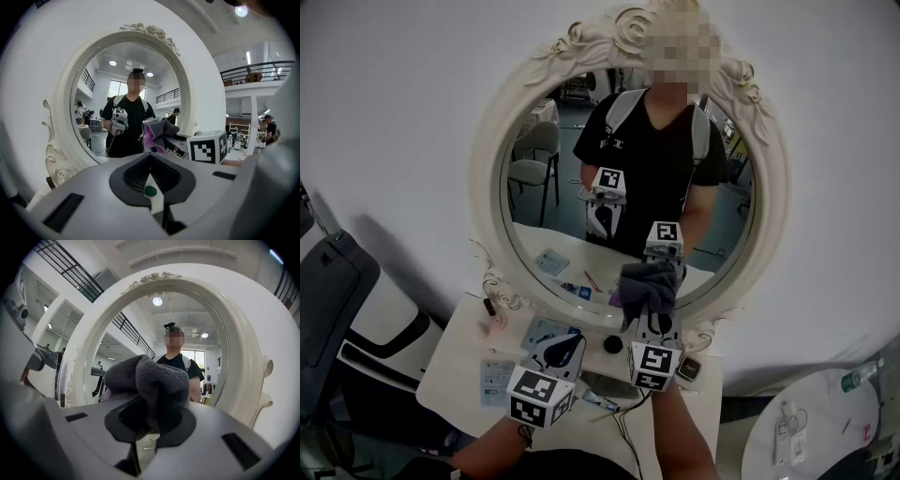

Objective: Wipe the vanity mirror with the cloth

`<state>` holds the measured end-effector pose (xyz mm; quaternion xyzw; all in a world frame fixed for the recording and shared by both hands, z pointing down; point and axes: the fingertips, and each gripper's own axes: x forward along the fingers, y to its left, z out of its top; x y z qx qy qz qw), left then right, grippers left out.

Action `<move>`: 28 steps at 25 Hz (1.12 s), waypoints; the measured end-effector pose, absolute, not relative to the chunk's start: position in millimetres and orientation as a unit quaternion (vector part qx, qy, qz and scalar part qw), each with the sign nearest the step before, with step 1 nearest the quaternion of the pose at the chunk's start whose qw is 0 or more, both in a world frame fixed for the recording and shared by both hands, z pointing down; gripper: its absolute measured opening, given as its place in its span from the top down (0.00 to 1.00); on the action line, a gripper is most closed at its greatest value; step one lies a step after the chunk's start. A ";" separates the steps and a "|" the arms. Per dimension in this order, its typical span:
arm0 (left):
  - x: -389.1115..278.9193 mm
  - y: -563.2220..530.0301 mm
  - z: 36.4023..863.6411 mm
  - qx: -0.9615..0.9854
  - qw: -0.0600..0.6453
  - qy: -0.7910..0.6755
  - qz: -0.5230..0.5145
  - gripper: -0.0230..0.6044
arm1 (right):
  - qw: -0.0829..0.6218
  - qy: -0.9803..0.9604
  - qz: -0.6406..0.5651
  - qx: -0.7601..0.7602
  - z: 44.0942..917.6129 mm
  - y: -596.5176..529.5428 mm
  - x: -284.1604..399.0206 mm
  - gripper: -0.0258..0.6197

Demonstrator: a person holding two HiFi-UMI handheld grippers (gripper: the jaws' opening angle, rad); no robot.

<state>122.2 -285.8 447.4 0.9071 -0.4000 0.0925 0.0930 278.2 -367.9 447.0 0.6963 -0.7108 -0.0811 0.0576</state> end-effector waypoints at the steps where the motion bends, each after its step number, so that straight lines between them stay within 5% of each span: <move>1: 121.5 -285.4 447.7 0.907 0.097 -0.400 0.091 0.96 | 0.059 -0.713 -0.067 0.696 456.0 -368.2 278.7 0.90; 8: 113.5 -276.7 449.4 0.906 0.100 -0.401 0.092 0.96 | 0.138 -0.704 0.014 0.696 527.1 -367.2 278.8 0.90; 15: 90.2 -274.3 448.1 0.902 0.103 -0.413 0.078 0.96 | 0.133 -0.706 0.049 0.694 524.9 -360.5 269.5 0.89; 28: 71.7 -275.5 442.8 0.915 0.108 -0.385 0.055 0.96 | -0.057 -0.750 -0.150 0.642 230.9 -330.4 201.8 0.89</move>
